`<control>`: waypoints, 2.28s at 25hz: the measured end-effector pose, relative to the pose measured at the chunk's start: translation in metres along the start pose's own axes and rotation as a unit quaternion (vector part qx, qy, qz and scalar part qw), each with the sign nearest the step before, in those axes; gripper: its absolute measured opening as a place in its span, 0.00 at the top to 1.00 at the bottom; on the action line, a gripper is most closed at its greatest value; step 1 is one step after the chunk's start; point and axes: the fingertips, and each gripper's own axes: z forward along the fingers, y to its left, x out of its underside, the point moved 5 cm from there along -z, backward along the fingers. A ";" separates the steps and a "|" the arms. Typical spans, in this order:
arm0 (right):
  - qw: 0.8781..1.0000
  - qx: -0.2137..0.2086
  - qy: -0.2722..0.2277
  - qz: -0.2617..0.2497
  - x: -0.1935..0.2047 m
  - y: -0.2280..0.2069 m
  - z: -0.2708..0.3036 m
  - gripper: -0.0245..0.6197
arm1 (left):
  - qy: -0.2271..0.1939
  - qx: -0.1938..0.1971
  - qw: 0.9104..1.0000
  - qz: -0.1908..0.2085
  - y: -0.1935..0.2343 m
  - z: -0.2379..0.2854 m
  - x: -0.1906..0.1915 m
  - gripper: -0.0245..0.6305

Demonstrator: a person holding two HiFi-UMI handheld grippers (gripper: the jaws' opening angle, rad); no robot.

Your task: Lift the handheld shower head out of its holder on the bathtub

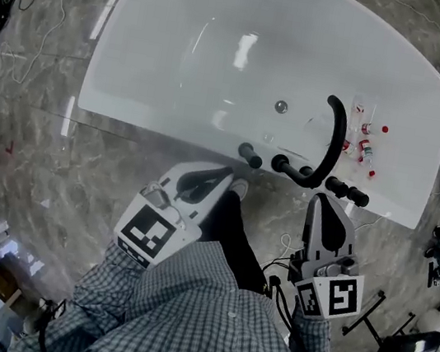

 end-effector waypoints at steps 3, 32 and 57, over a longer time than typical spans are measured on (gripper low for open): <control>0.999 -0.039 0.005 -0.024 0.004 0.010 0.011 0.94 | 0.013 -0.001 1.000 0.015 -0.001 0.011 0.006 0.95; 0.991 -0.133 0.006 0.010 0.043 0.007 0.088 0.94 | 0.125 0.012 0.978 0.167 0.061 0.113 0.144 0.95; 0.995 -0.094 0.020 0.031 0.070 -0.005 0.078 0.94 | 0.207 0.072 0.950 0.224 0.067 0.180 0.208 0.77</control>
